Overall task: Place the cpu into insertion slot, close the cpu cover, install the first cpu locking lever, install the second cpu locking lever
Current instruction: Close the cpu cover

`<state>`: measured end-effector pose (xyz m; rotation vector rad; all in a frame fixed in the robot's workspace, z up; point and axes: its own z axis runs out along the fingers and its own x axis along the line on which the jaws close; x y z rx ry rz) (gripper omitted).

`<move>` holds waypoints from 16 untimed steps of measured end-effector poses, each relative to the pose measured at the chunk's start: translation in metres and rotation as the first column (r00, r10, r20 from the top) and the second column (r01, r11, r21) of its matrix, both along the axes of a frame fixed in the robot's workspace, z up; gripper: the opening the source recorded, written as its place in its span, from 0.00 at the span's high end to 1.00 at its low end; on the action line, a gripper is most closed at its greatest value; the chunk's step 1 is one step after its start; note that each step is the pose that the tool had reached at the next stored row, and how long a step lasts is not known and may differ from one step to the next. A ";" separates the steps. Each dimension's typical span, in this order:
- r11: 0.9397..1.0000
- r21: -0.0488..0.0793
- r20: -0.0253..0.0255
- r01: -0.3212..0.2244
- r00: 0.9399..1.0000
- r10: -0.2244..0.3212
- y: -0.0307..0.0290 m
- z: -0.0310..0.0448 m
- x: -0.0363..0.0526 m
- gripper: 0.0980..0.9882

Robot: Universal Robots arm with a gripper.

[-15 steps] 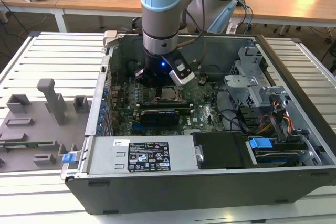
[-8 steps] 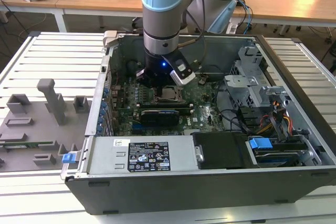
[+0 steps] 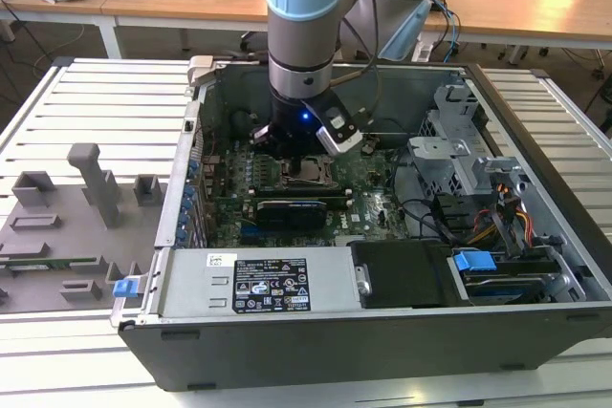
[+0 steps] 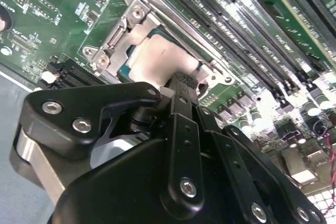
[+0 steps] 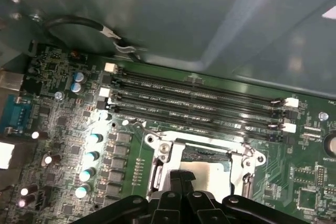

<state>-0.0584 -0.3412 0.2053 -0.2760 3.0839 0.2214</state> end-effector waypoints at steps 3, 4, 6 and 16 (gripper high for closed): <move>1.000 -0.001 0.000 -0.011 1.000 0.011 0.0059 -0.0007 0.0002 0.99; 1.000 -0.001 0.000 -0.013 1.000 0.013 0.0063 -0.0010 0.0002 0.99; 1.000 -0.001 -0.001 -0.017 1.000 0.017 0.0065 -0.0019 0.0002 0.99; 1.000 0.001 0.000 -0.021 1.000 0.021 0.0100 -0.0040 0.0077 0.99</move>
